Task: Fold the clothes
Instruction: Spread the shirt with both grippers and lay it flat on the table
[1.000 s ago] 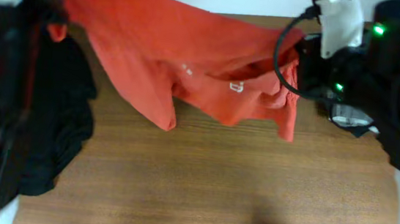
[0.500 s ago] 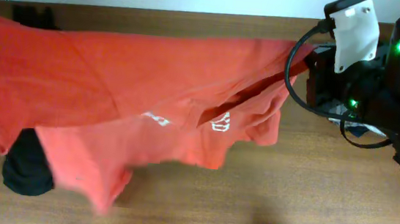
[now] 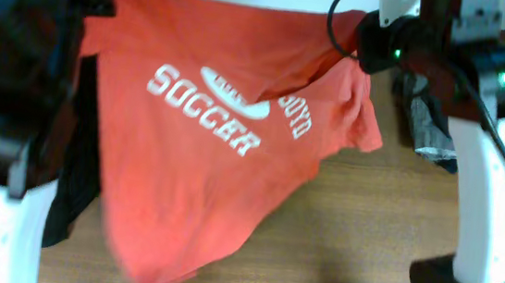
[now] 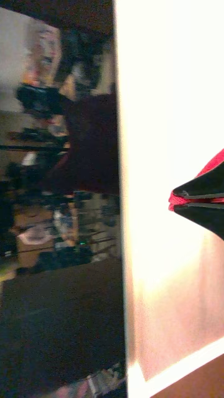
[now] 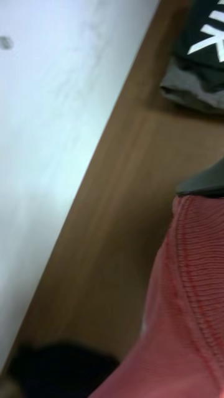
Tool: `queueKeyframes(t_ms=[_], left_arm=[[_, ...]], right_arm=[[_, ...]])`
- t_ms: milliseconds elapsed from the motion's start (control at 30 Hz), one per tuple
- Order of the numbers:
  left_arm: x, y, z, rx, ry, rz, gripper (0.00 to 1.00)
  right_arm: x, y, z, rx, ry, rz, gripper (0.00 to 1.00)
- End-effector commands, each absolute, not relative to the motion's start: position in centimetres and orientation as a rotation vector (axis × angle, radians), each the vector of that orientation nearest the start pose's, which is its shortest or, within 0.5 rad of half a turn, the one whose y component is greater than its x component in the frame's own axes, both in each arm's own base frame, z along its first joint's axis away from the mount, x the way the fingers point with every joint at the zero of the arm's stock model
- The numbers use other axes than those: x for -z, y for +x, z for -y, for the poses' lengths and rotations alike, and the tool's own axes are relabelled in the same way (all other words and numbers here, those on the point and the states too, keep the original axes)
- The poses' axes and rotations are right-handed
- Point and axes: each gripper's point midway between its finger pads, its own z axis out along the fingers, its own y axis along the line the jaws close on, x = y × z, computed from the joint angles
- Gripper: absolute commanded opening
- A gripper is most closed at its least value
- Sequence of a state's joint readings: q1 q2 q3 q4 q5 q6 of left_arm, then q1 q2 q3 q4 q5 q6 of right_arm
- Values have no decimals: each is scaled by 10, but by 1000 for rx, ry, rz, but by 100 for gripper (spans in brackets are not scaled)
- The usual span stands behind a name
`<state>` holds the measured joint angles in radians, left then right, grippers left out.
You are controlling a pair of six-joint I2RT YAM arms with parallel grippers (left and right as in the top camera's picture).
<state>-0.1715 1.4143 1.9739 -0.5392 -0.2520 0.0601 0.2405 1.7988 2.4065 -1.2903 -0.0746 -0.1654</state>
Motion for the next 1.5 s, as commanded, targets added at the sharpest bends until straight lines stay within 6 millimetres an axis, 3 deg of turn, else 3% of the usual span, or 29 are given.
queueKeyframes(t_ms=[0, 333, 467, 600, 933, 1133, 1267, 1333, 1400, 1467], left_arm=[[-546, 417, 25, -140, -15, -1585, 1], [-471, 485, 54, -101, 79, -1753, 1], [-442, 504, 72, -58, 135, -1809, 1], [-413, 519, 94, -24, 188, -1863, 1], [-324, 540, 184, 62, 345, -2009, 1], [-264, 537, 242, 182, 460, -2106, 1], [-237, 532, 268, 237, 518, -2146, 1], [-230, 529, 276, 240, 536, -2155, 28], [-228, 528, 281, 244, 547, -2154, 61], [-230, 528, 282, 246, 546, -2145, 96]], right_arm=[[-384, 449, -90, -89, -429, -2249, 4], [-276, 516, -50, -223, -333, -2456, 4], [-237, 531, -35, -229, -294, -2531, 4], [-211, 538, -21, -229, -258, -2578, 4], [-197, 537, 11, -225, -166, -2620, 4], [-194, 531, 24, -224, -130, -2646, 4], [-194, 529, 32, -223, -94, -2652, 4], [-193, 528, 36, -223, -78, -2655, 7], [-193, 527, 39, -223, -69, -2660, 24], [-192, 526, 40, -224, -66, -2665, 34]])
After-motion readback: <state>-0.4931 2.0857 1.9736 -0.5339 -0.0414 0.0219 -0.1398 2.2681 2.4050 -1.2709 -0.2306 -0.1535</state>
